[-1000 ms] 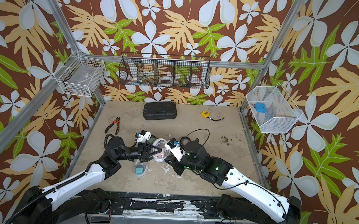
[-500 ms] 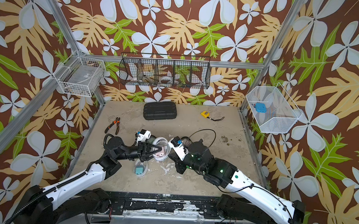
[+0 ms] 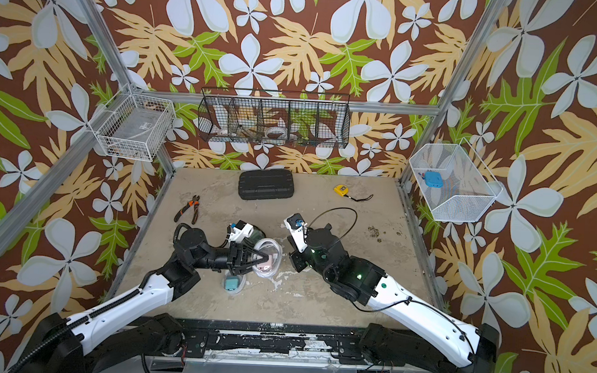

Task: Pack away charging kits
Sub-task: Zip the zipper on the storage bag, then adjust the storage bag.

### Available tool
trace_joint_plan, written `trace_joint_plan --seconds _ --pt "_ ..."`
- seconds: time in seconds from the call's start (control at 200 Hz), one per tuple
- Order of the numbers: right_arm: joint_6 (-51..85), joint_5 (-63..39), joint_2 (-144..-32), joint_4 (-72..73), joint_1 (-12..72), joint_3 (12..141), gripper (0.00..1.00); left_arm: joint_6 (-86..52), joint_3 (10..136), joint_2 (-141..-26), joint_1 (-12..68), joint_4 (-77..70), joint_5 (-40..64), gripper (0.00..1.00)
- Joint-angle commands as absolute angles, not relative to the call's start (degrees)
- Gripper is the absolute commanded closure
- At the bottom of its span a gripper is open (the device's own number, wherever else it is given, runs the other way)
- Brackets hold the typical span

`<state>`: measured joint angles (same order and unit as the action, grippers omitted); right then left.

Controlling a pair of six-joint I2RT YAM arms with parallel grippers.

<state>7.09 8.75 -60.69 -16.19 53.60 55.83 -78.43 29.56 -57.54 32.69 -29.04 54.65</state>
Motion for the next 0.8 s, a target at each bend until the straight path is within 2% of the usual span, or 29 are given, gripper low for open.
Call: trace_joint_plan --seconds 0.0,0.075,0.155,0.21,0.295,0.365,0.435,0.505,0.626,0.796 --pt "5.27 6.31 -63.86 -11.61 53.44 57.10 1.00 -73.17 29.45 -56.30 32.70 -25.97 59.38 1.00" --pt "5.37 0.87 -66.09 -15.75 51.97 60.74 1.00 -69.73 29.81 -55.53 32.72 -23.59 60.52 1.00" --pt "6.59 -7.88 -64.98 -22.34 47.21 63.67 1.00 -59.68 32.63 -55.81 32.87 -16.01 60.85 1.00" --pt "7.71 -16.50 -62.10 -24.96 42.48 64.07 0.86 -50.91 36.11 -57.28 34.08 -7.28 59.39 1.00" --pt "9.45 -30.06 -58.05 -26.42 36.21 64.38 0.58 -40.13 40.63 -60.53 38.30 0.22 57.07 1.00" --pt "9.84 -38.89 -58.47 -28.99 35.07 66.60 0.46 -31.95 43.59 -62.56 40.49 5.45 54.98 1.00" --pt "10.78 -45.03 -60.69 -30.77 35.08 67.76 0.42 -27.31 44.61 -62.71 41.27 6.96 52.94 1.00" --pt "10.42 -46.17 -62.34 -31.97 35.16 67.64 0.39 -23.62 46.36 -63.34 41.64 9.46 53.05 1.00" --pt "8.86 -48.15 -63.19 -33.32 35.16 66.05 0.39 -16.90 49.79 -64.31 42.58 16.62 51.55 0.96" --pt "10.51 -54.82 -62.26 -29.83 35.24 61.98 0.38 -14.15 52.03 -65.28 42.71 19.79 51.31 0.96"
